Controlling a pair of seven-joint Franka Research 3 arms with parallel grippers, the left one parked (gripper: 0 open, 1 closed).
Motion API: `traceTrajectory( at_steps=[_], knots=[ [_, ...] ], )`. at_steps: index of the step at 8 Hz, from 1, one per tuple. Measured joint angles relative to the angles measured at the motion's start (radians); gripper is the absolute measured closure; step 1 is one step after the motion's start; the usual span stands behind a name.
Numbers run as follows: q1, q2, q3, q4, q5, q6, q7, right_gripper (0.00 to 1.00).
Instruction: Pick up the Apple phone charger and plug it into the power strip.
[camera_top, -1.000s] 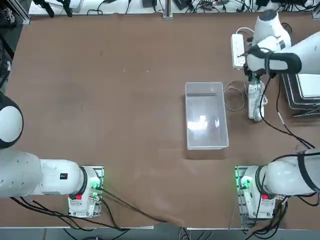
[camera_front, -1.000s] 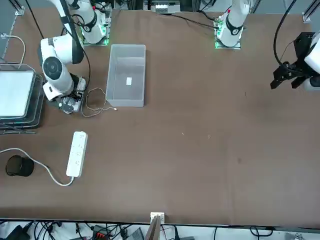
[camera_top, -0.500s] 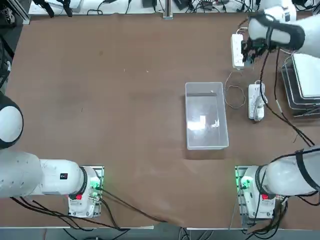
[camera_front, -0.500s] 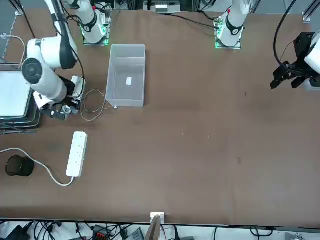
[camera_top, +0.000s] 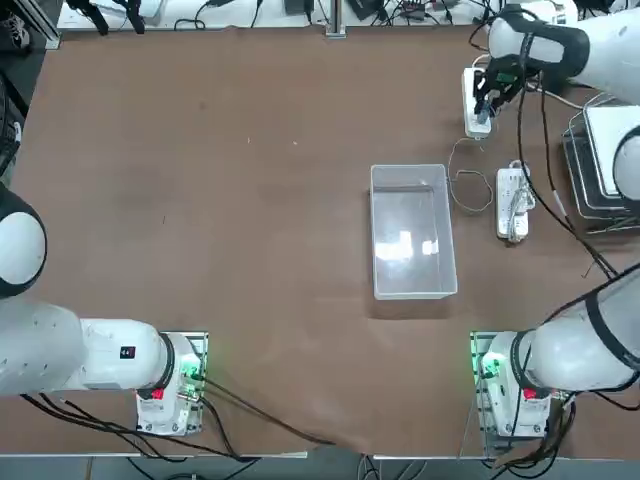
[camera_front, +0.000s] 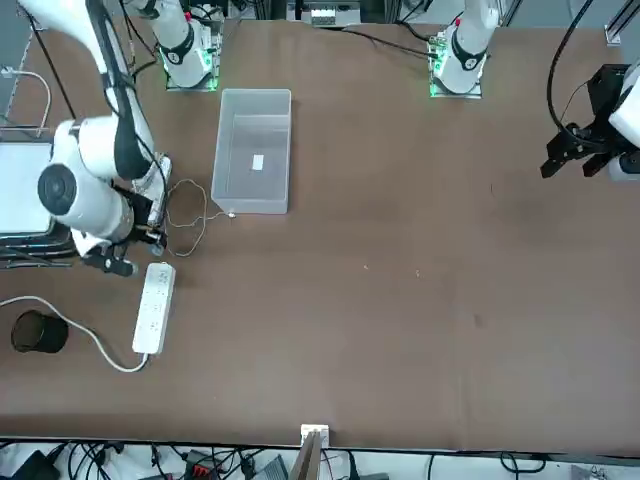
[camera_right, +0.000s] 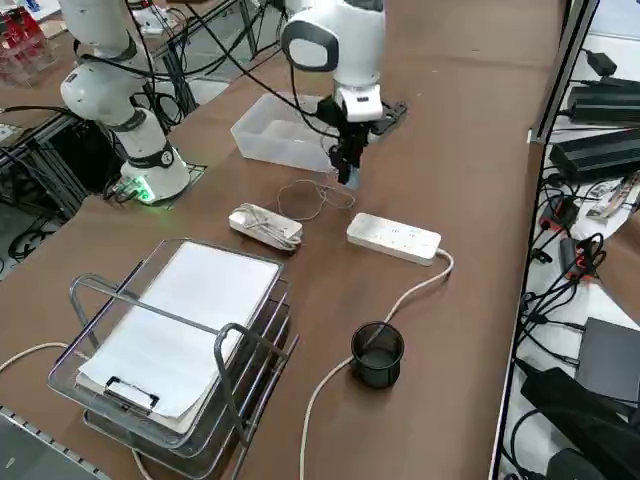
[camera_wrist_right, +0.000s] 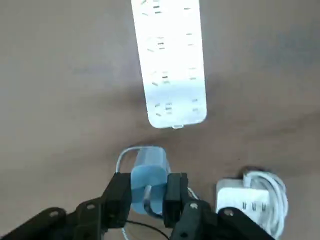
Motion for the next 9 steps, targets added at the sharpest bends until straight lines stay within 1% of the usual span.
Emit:
traceTrajectory(
  at_steps=[2, 5, 7, 9],
  knots=[
    [-0.011, 0.045, -0.005, 0.031, 0.020, 0.009, -0.054, 0.64],
    [-0.032, 0.094, -0.006, 0.035, 0.021, 0.072, -0.103, 0.64],
    [-0.038, 0.103, -0.006, 0.037, 0.021, 0.089, -0.107, 0.64],
    [-0.039, 0.106, -0.006, 0.038, 0.021, 0.130, -0.111, 0.64]
  ],
)
